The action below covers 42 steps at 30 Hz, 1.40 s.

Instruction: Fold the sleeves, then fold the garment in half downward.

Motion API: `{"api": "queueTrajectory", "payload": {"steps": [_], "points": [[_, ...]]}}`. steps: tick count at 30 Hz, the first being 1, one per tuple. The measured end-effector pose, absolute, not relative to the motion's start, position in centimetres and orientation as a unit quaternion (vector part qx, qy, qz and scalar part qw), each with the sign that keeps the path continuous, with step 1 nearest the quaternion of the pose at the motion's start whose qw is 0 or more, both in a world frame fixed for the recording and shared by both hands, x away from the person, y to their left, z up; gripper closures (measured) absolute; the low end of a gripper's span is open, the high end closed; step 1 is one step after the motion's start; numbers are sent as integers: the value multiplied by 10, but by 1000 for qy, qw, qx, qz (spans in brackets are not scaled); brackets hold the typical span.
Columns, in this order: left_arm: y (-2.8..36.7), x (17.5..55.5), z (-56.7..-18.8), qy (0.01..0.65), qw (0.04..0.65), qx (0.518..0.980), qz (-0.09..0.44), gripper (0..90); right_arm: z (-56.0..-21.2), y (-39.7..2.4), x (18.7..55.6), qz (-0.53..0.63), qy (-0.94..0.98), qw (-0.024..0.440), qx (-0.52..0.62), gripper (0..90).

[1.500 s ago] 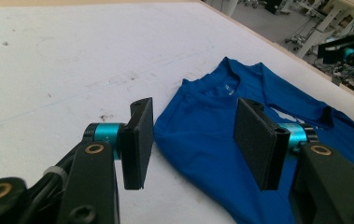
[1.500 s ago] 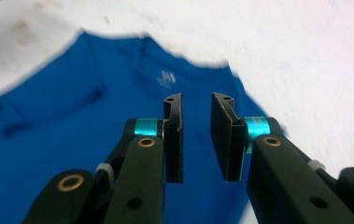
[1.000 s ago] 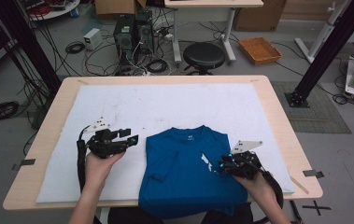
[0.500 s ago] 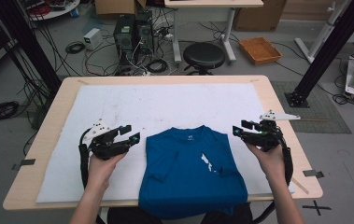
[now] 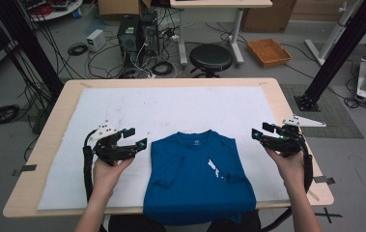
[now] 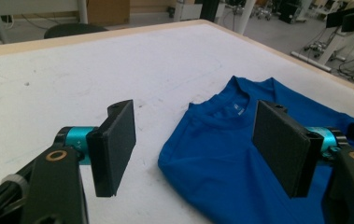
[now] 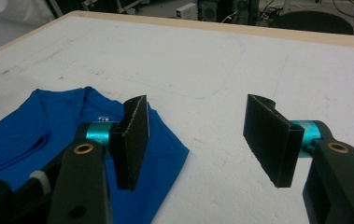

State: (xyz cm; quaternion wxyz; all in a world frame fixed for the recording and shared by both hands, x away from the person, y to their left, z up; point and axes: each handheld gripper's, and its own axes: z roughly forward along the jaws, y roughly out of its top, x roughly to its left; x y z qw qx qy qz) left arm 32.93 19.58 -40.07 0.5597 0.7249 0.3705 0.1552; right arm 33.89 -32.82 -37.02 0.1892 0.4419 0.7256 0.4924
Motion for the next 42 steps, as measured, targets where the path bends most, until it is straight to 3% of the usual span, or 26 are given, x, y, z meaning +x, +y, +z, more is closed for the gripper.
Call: {"api": "queueTrajectory", "payload": {"steps": [9, 15, 29, 35, 42], "points": [[196, 332, -401, 389, 551, 723, 150, 284, -375, -330, 341, 494, 720, 184, 451, 404], [194, 338, -407, 387, 542, 733, 140, 288, -388, -328, 350, 488, 723, 176, 455, 458], [162, 375, -430, 393, 488, 769, 126, 422, -412, -294, 378, 444, 754, 154, 460, 595], [149, 385, -441, 398, 458, 787, 110, 511, -428, -277, 394, 408, 772, 138, 468, 630], [143, 396, -446, 412, 455, 784, 95, 551, -438, -261, 406, 384, 788, 138, 461, 650]]}}
